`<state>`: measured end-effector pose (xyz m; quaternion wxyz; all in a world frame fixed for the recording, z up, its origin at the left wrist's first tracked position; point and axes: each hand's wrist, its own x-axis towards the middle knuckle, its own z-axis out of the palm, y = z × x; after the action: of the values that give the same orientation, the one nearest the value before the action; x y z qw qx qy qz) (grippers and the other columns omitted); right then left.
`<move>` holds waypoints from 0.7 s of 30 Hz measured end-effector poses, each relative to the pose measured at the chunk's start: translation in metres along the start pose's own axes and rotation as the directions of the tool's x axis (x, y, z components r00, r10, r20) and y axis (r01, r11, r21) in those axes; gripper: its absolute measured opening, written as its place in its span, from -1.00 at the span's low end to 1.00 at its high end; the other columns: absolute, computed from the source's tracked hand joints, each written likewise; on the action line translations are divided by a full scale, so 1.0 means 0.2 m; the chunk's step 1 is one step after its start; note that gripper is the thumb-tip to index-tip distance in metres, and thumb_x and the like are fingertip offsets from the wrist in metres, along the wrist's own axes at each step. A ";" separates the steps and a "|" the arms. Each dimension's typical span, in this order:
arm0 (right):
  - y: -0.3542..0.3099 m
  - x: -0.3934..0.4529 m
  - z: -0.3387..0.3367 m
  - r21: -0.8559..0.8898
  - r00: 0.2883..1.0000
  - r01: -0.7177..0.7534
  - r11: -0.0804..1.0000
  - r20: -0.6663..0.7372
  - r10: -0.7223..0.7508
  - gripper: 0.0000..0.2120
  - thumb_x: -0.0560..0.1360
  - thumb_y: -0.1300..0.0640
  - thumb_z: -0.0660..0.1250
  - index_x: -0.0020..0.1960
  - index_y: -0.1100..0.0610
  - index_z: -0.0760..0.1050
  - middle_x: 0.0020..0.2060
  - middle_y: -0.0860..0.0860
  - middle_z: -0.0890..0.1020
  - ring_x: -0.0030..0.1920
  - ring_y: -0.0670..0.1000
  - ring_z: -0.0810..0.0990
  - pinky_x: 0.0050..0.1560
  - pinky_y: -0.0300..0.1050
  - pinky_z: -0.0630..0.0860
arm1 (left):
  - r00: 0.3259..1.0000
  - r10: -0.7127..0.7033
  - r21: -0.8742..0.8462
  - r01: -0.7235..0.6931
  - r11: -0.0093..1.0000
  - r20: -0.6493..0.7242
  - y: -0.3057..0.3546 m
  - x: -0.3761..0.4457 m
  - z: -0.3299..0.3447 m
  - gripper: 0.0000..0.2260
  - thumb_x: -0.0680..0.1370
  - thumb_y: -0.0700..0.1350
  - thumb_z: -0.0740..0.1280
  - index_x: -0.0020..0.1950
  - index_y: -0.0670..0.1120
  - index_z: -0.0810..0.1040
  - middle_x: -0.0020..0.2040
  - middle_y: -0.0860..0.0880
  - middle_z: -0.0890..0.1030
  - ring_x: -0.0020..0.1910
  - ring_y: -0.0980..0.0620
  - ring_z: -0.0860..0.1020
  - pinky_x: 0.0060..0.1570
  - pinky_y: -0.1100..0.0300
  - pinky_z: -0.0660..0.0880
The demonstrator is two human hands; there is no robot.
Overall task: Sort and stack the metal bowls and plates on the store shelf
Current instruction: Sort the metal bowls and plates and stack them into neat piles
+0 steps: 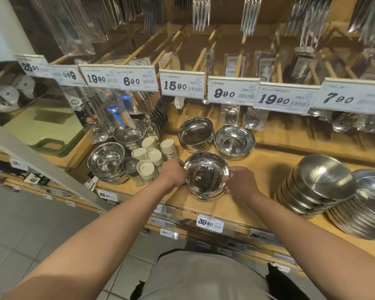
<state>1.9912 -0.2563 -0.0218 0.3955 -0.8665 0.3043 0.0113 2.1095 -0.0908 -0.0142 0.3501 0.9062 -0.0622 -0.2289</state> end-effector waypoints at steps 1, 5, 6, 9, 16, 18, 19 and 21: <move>0.00 0.00 0.00 -0.003 1.000 0.010 1.000 0.003 -0.010 -0.83 0.51 0.24 0.33 -0.24 0.25 0.59 -0.22 0.19 0.68 -0.12 0.18 0.62 -0.21 -0.10 0.36 | 1.000 -0.006 -0.016 0.006 1.000 0.002 0.00 -0.01 0.00 -0.75 0.55 -0.18 0.39 0.20 -0.24 0.61 0.21 -0.26 0.59 0.10 -0.29 0.63 0.08 -0.15 0.62; 0.00 0.00 -0.01 -0.024 0.999 0.026 0.999 0.030 -0.025 -0.83 0.52 0.23 0.31 -0.16 0.30 0.60 -0.16 0.21 0.68 -0.07 0.19 0.63 -0.08 -0.06 0.45 | 0.999 -0.024 -0.048 0.025 0.999 0.036 0.01 -0.02 -0.01 -0.79 0.55 -0.16 0.41 0.14 -0.22 0.59 0.16 -0.25 0.60 0.06 -0.25 0.66 0.03 -0.13 0.65; 0.00 0.00 -0.01 -0.035 0.999 0.022 0.999 0.043 -0.020 -0.83 0.53 0.23 0.30 -0.16 0.29 0.60 -0.16 0.19 0.68 -0.08 0.18 0.62 -0.07 -0.07 0.45 | 0.999 -0.034 -0.063 0.036 0.997 0.042 0.01 -0.03 -0.02 -0.82 0.55 -0.16 0.40 0.11 -0.20 0.59 0.14 -0.23 0.61 0.01 -0.22 0.68 -0.03 -0.12 0.67; 0.00 0.02 -0.02 -0.059 0.999 0.018 0.998 0.039 -0.016 -0.69 0.55 0.19 0.27 -0.37 0.15 0.40 -0.37 0.06 0.55 -0.26 0.10 0.52 -0.23 -0.08 0.35 | 0.998 -0.043 -0.081 0.047 0.996 0.050 0.01 -0.04 -0.04 -0.81 0.55 -0.13 0.38 0.11 -0.18 0.60 0.13 -0.20 0.62 0.01 -0.18 0.68 0.00 -0.11 0.66; -0.11 0.20 -0.09 0.103 0.992 -0.013 0.995 -0.123 0.026 -0.74 0.57 0.09 0.26 -0.29 0.11 0.43 -0.41 0.02 0.56 -0.33 0.02 0.48 -0.21 -0.04 0.36 | 0.999 0.039 -0.153 -0.042 0.987 -0.019 0.03 -0.01 -0.22 -0.86 0.61 -0.07 0.33 0.07 -0.10 0.58 0.00 -0.10 0.65 -0.01 -0.13 0.63 0.09 -0.10 0.61; -0.19 0.29 -0.08 0.078 0.994 0.001 0.997 -0.107 0.007 -0.78 0.59 0.06 0.26 -0.18 0.13 0.52 -0.33 0.05 0.62 -0.25 0.04 0.56 -0.16 -0.07 0.37 | 0.998 0.052 -0.205 -0.057 0.977 -0.031 0.06 0.01 -0.29 -0.91 0.61 -0.11 0.31 0.05 -0.08 0.58 -0.09 -0.09 0.64 -0.14 -0.11 0.59 -0.01 -0.11 0.60; -0.23 0.34 -0.07 0.077 0.994 -0.003 0.997 -0.109 0.012 -0.76 0.60 0.05 0.26 -0.10 0.18 0.58 -0.20 0.11 0.68 -0.15 0.10 0.61 -0.12 -0.07 0.40 | 0.998 0.052 -0.246 -0.059 0.968 -0.031 0.07 0.02 -0.32 -0.93 0.61 -0.12 0.32 0.04 -0.08 0.58 -0.12 -0.08 0.63 -0.17 -0.09 0.57 -0.06 -0.11 0.59; -0.30 0.45 -0.04 0.031 0.995 -0.040 0.999 -0.090 0.043 -0.68 0.62 -0.02 0.23 0.07 0.22 0.60 0.03 0.17 0.67 0.10 0.19 0.62 0.01 -0.06 0.43 | 0.999 0.044 -0.314 -0.051 0.948 -0.031 0.07 0.04 -0.37 -0.95 0.60 -0.14 0.33 -0.01 -0.05 0.59 -0.25 0.01 0.65 -0.22 -0.05 0.57 -0.13 -0.07 0.58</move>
<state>2.0954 -0.2793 0.0011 0.3933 -0.8538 0.3402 -0.0242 2.1514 -0.0598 0.0399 0.4961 0.8397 -0.0427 -0.2168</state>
